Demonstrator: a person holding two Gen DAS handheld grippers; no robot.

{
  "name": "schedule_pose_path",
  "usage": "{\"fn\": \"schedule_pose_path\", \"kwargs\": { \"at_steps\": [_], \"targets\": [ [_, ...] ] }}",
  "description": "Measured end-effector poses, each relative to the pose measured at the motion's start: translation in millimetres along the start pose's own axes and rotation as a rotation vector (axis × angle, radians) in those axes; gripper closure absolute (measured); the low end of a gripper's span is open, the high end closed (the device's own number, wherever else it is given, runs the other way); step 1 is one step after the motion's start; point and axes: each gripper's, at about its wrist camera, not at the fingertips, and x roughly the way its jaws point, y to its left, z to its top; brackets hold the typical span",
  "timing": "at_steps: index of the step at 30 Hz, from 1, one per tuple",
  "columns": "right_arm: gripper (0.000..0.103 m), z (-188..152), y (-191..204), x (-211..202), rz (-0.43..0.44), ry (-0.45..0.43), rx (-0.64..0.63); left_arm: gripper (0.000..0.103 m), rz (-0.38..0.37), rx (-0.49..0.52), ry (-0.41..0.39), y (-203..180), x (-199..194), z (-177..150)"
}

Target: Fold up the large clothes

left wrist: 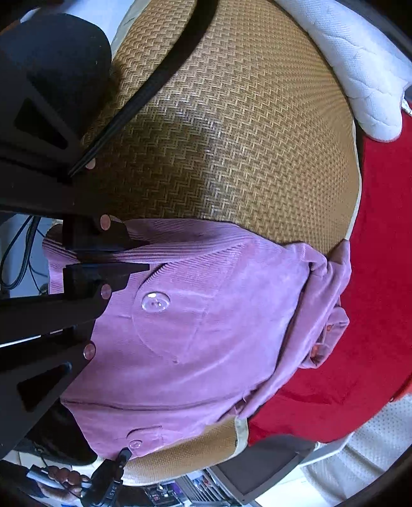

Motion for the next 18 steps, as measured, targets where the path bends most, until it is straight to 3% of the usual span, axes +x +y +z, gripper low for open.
{"fn": "schedule_pose_path", "kwargs": {
  "at_steps": [4, 5, 6, 8, 12, 16, 17, 18],
  "targets": [
    [0.085, -1, -14, 7, -0.008, -0.013, 0.033, 0.098, 0.015, 0.014, 0.007, -10, 9, 7],
    [0.075, -1, -14, 4, -0.013, -0.024, 0.027, 0.098, 0.018, 0.016, 0.009, -14, 13, 12],
    [0.048, -1, -13, 1, -0.023, -0.038, 0.021, 0.098, 0.023, 0.016, 0.011, -14, 14, 12],
    [0.013, -4, -13, -7, -0.055, -0.066, 0.013, 0.090, 0.026, 0.008, 0.013, -15, 17, 13],
    [0.014, -3, -9, 2, -0.075, -0.037, -0.016, 0.087, 0.038, 0.011, 0.020, -29, 37, 20],
    [0.022, -10, 5, 20, -0.211, -0.019, -0.099, 0.083, 0.050, 0.016, 0.026, -37, 46, 23],
    [0.042, -13, 13, 25, -0.265, -0.009, -0.145, 0.083, 0.052, 0.018, 0.028, -38, 47, 23],
    [0.072, -14, 18, 29, -0.307, -0.001, -0.167, 0.083, 0.055, 0.021, 0.028, -39, 48, 24]
  ]
}}
